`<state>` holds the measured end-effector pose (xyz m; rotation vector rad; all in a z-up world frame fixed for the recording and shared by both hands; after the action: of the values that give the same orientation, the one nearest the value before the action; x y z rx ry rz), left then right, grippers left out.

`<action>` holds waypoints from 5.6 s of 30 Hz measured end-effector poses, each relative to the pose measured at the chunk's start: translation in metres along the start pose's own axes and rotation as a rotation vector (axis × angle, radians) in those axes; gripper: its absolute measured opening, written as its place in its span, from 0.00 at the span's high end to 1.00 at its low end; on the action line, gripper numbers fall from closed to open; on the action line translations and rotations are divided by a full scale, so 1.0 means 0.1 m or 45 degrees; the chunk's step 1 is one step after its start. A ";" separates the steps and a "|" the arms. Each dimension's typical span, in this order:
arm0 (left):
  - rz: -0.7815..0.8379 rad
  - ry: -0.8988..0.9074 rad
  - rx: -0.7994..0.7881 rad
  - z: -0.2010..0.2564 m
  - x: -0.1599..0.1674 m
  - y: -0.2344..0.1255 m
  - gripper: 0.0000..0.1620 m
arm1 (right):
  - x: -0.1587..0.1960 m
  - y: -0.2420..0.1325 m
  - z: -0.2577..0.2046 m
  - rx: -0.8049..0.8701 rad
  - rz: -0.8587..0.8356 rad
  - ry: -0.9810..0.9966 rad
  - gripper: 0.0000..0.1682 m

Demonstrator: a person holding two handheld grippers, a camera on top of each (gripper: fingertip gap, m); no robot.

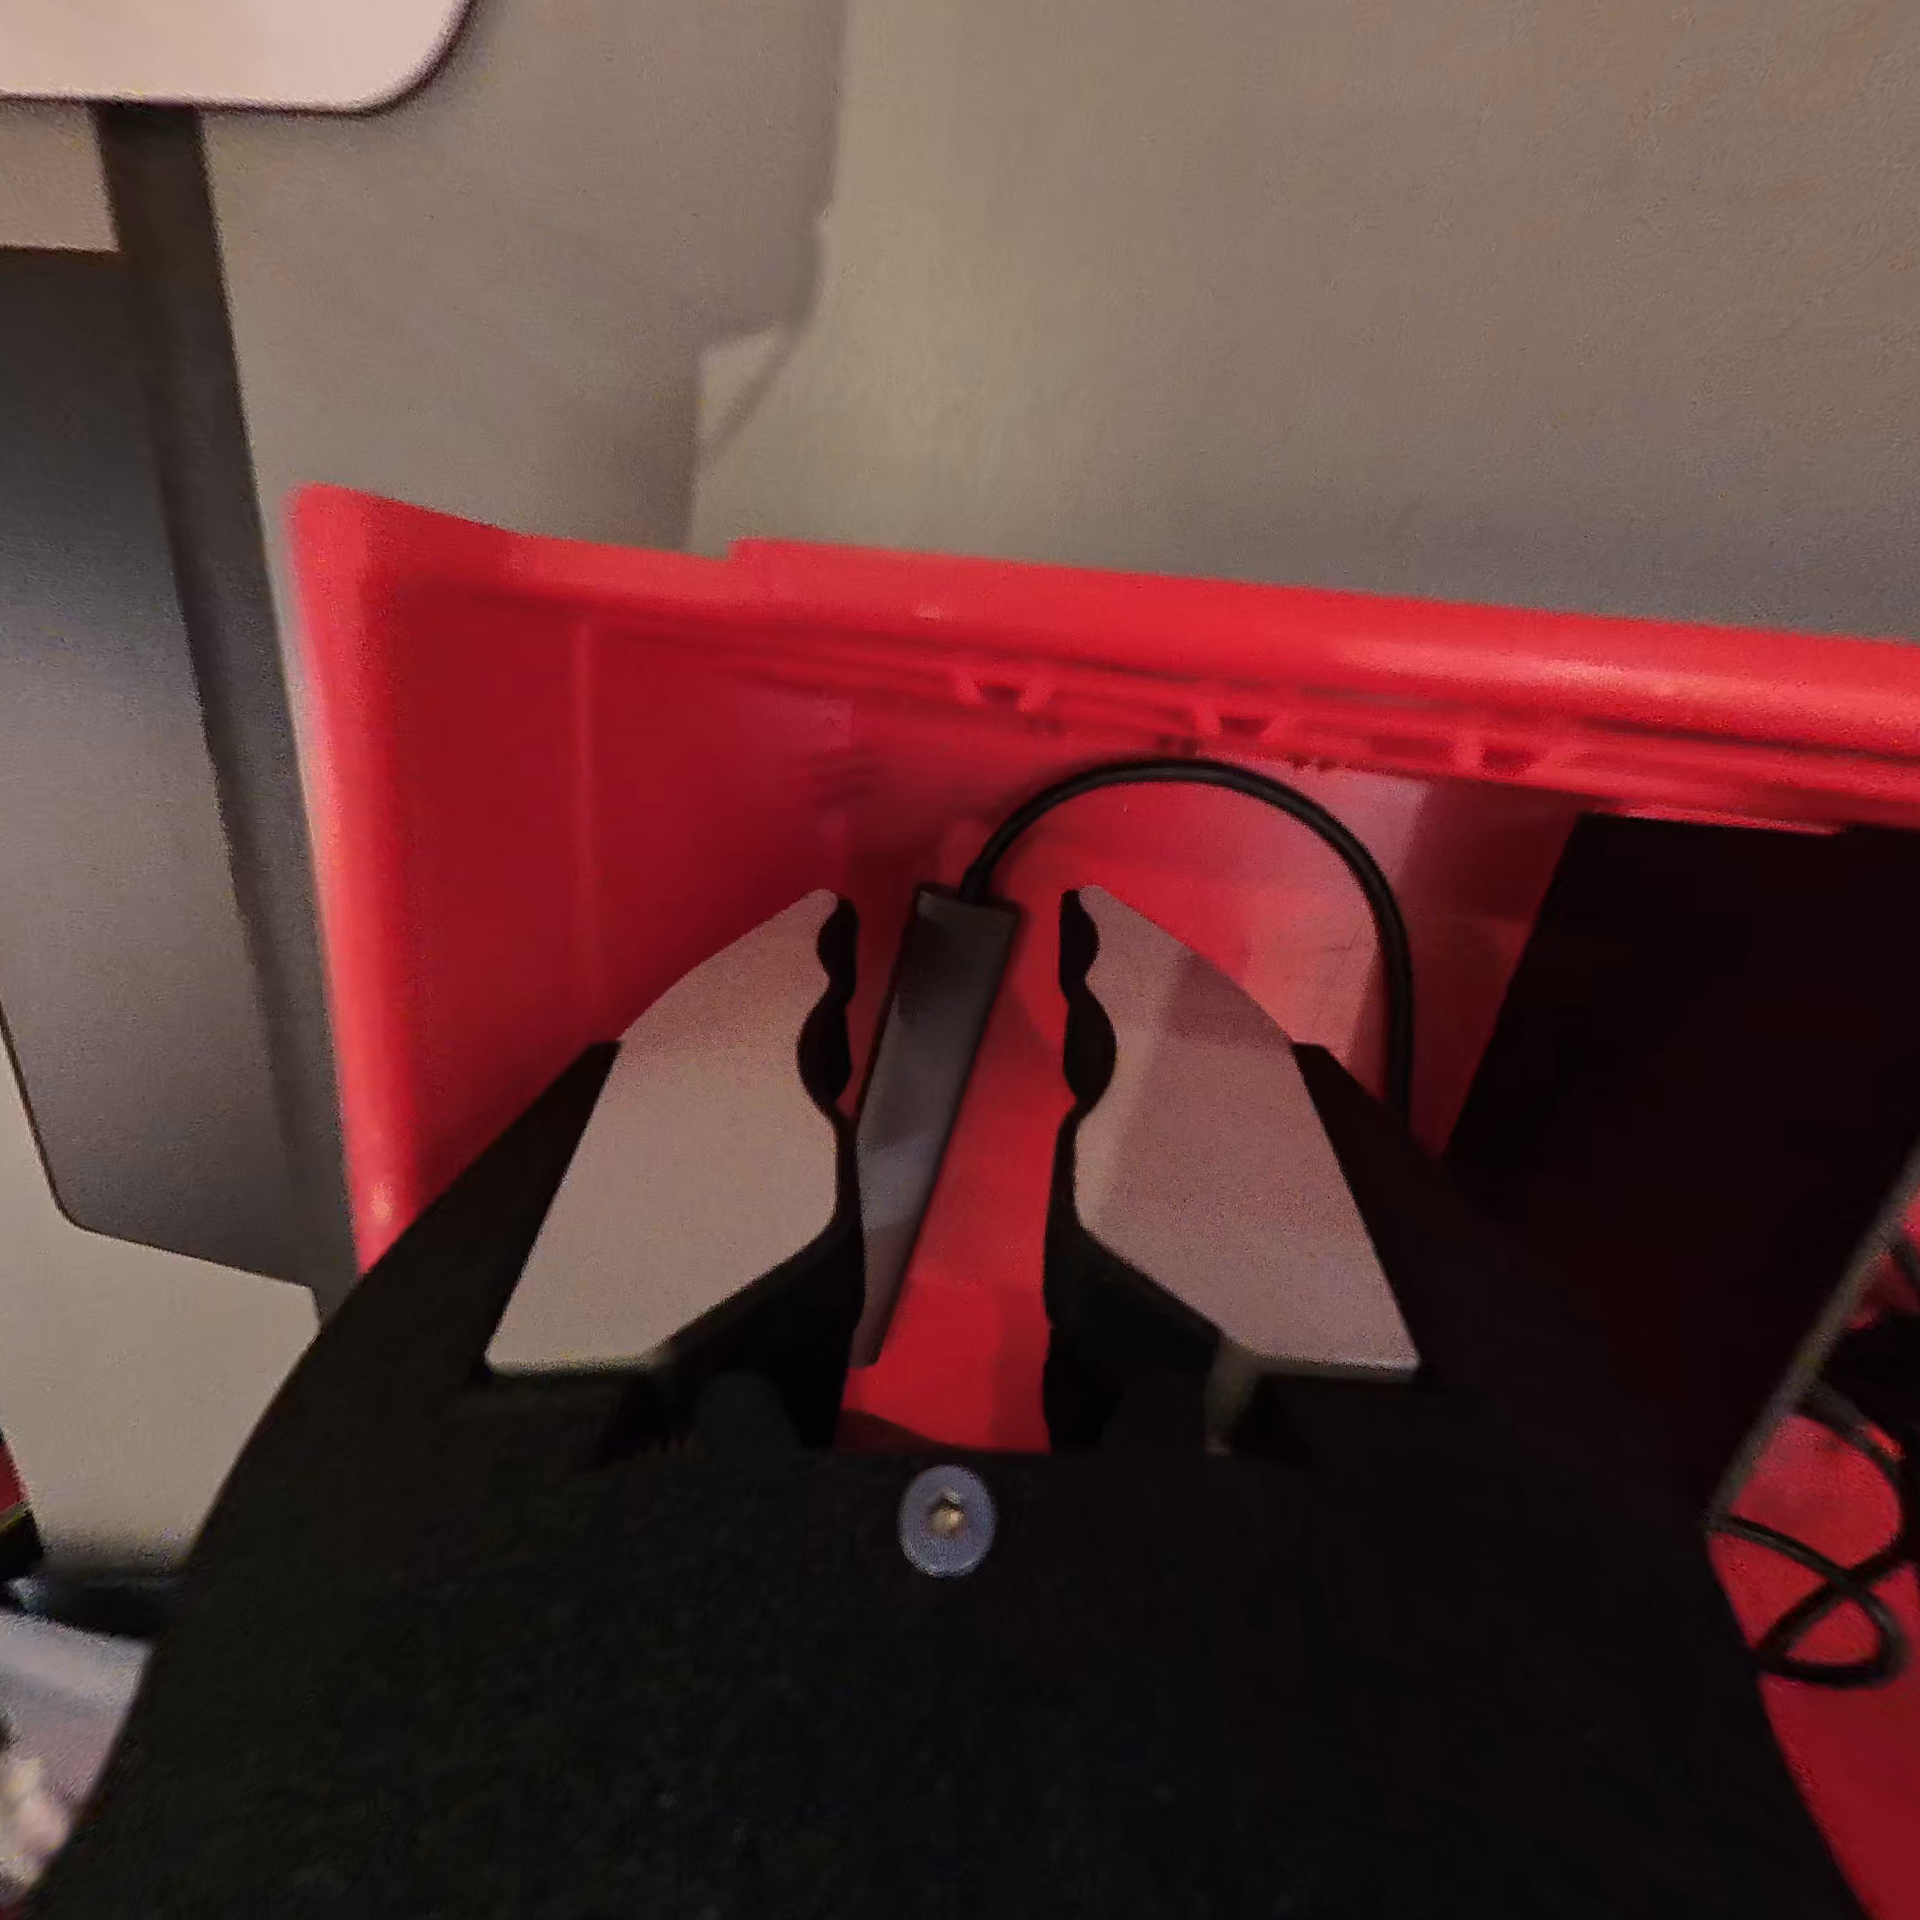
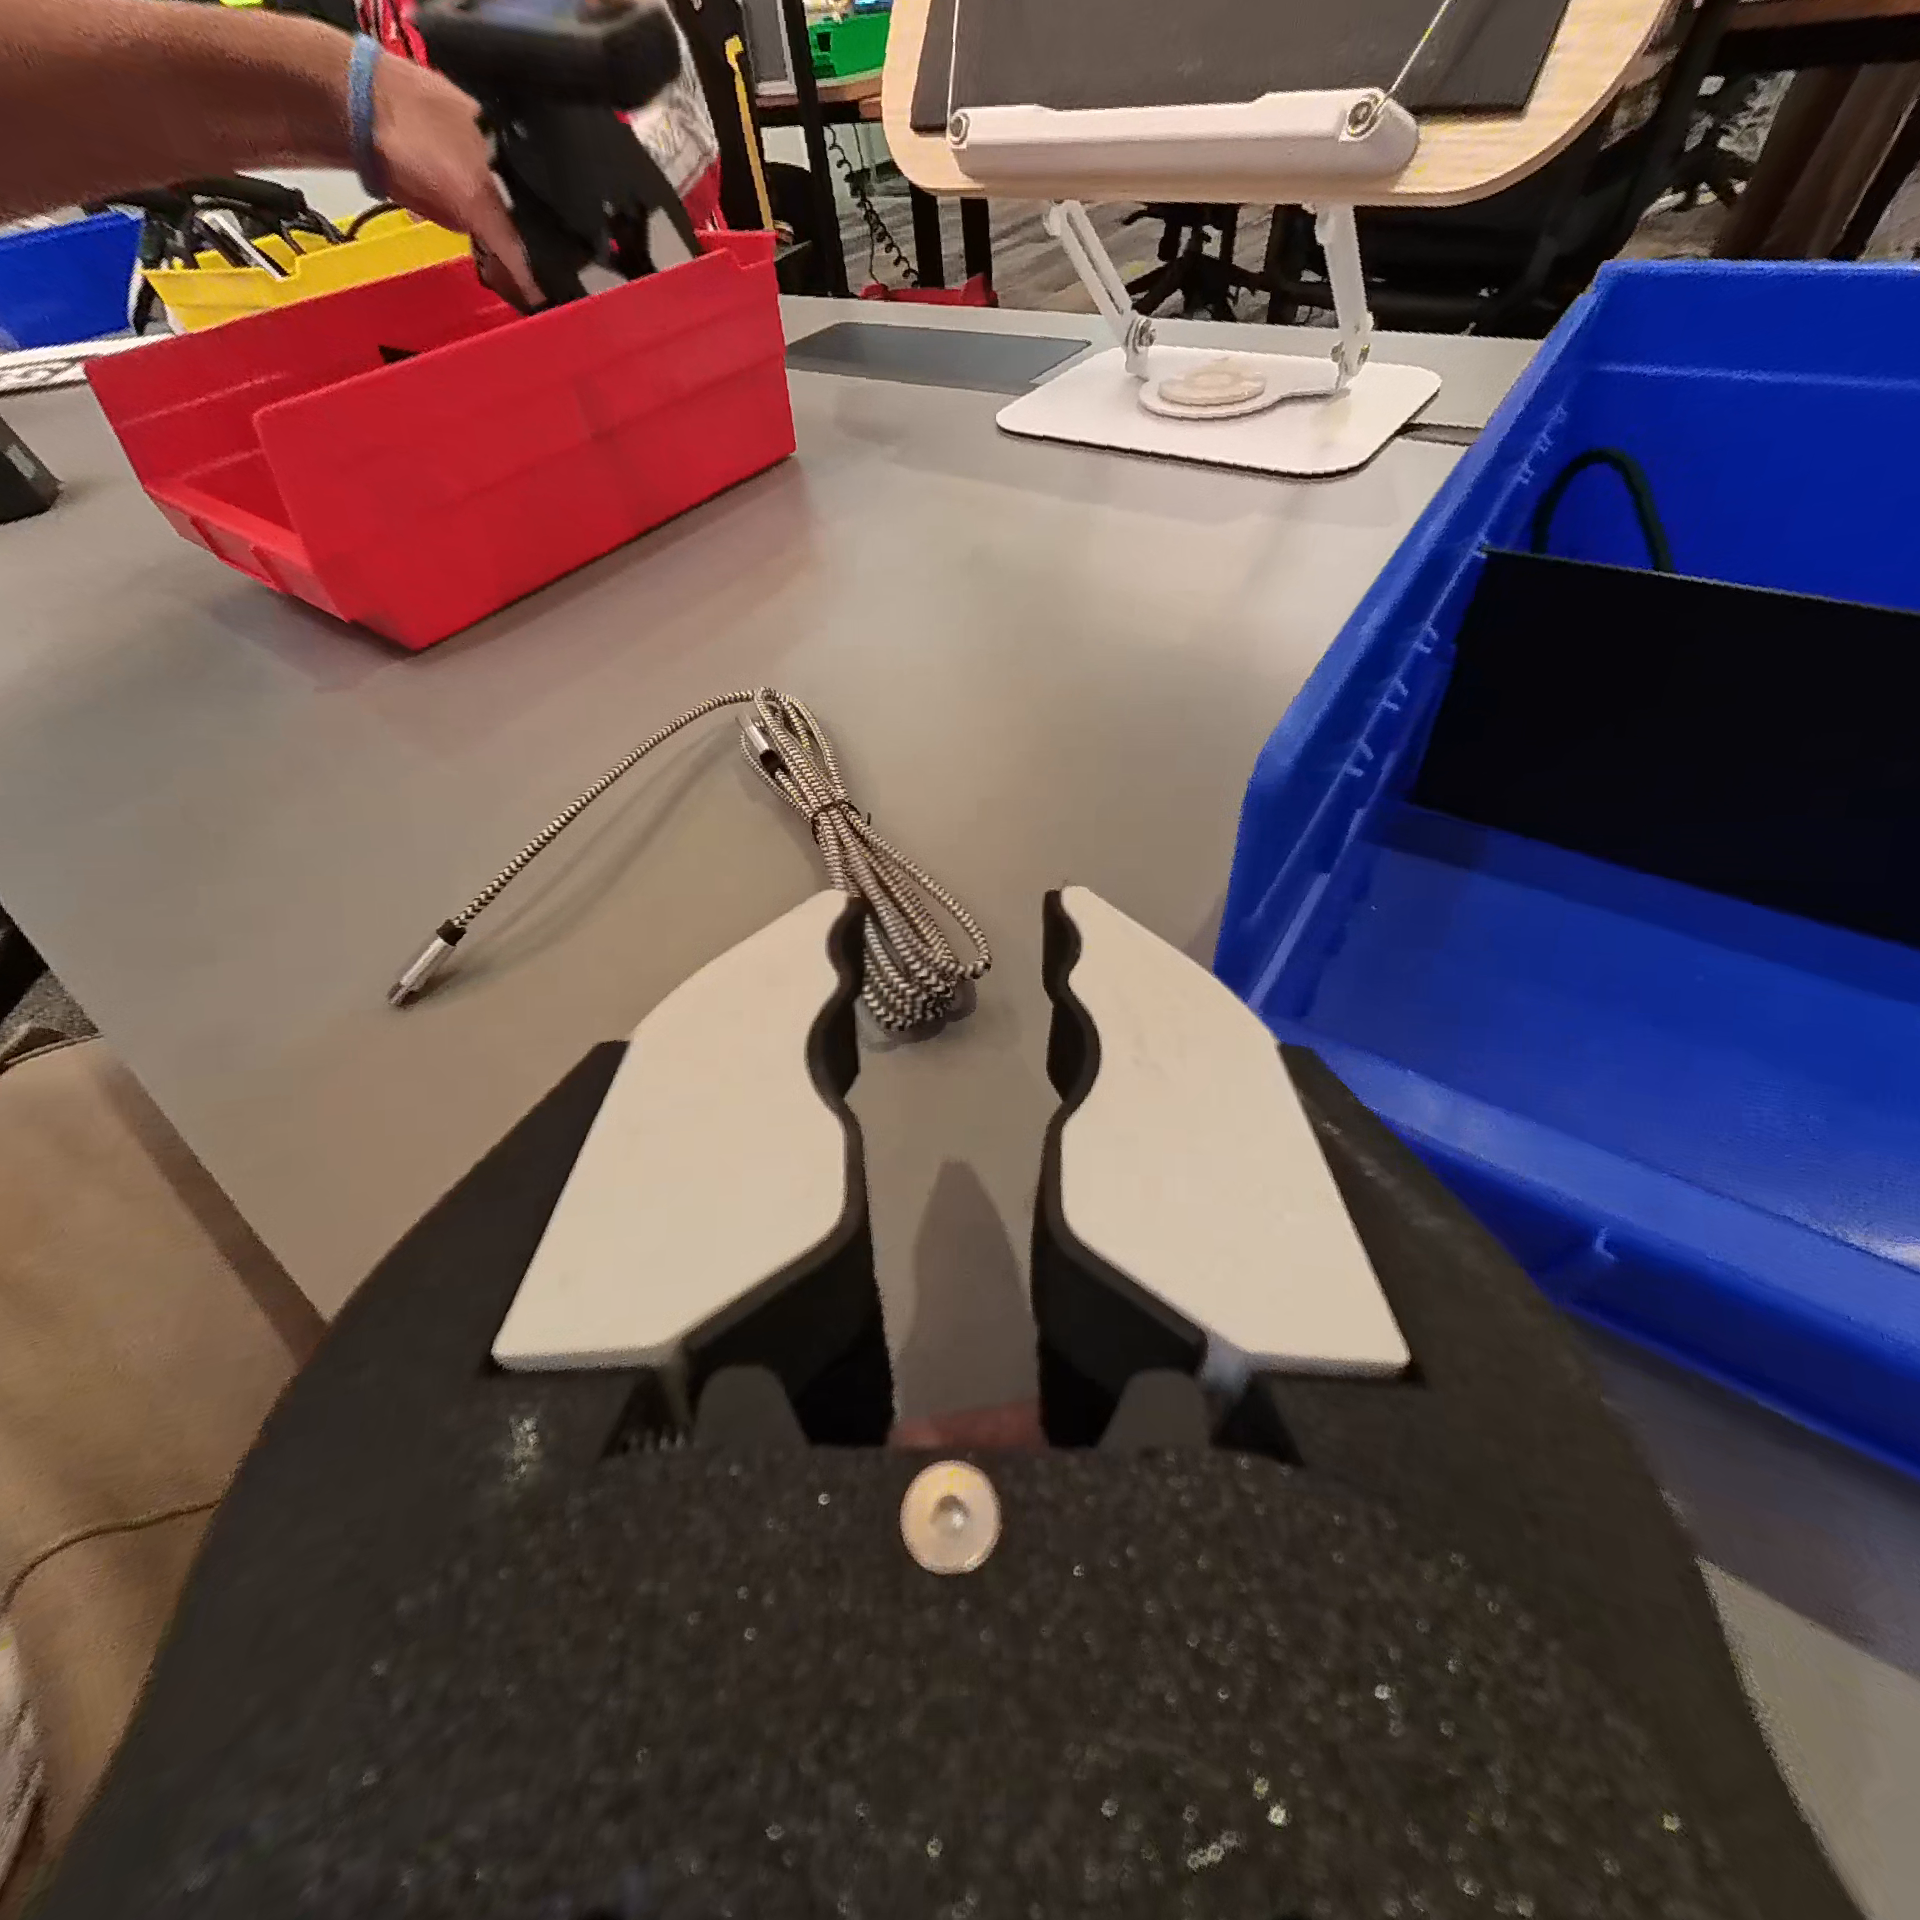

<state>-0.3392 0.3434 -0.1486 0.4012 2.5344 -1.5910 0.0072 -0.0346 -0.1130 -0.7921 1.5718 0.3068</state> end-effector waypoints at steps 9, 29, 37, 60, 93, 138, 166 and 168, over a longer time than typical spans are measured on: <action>-0.051 0.073 -0.058 0.10 0.11 0.06 0.86 | 0.02 0.01 0.02 -0.029 -0.009 0.056 0.81; 0.363 0.342 -1.245 0.77 -1.11 -2.21 0.86 | -0.69 0.85 -0.54 -0.371 0.046 -0.044 0.79; 0.538 0.587 -1.315 1.89 -2.01 -2.10 0.87 | -1.01 1.41 -0.86 -0.961 0.097 0.274 0.71; 0.964 0.102 -1.135 2.54 -2.12 -2.27 0.92 | -1.16 0.79 -0.83 -1.694 0.572 0.636 0.94; 1.042 -0.216 -0.232 2.96 -1.83 -1.95 0.94 | -0.64 0.74 -1.37 -1.175 0.089 -0.629 0.85; 0.497 -1.218 -0.268 3.19 -1.47 -1.28 0.85 | -0.58 1.66 -0.19 -0.096 0.112 -1.286 0.94; 0.351 -0.681 -0.521 2.22 -0.63 -3.03 0.96 | -0.68 1.56 -0.18 -0.111 0.186 -1.170 0.94; 0.259 -0.550 -0.536 2.18 -0.60 -3.08 0.96 | -0.68 1.56 -0.19 -0.114 0.187 -1.179 0.94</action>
<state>-0.3784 0.0116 0.0370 0.2244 2.3130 -0.9172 -0.1096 0.0878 -0.0838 -0.4787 0.7397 0.7341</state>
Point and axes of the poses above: each gripper's, where its closed fingertips meet, y out along the fingers, x out of its underside, z = x × y across the jaws, the point moved 3 cm from there along -y, back along the fingers, and after that the axes turned 15 degrees about -x, right-handed, at the moved point
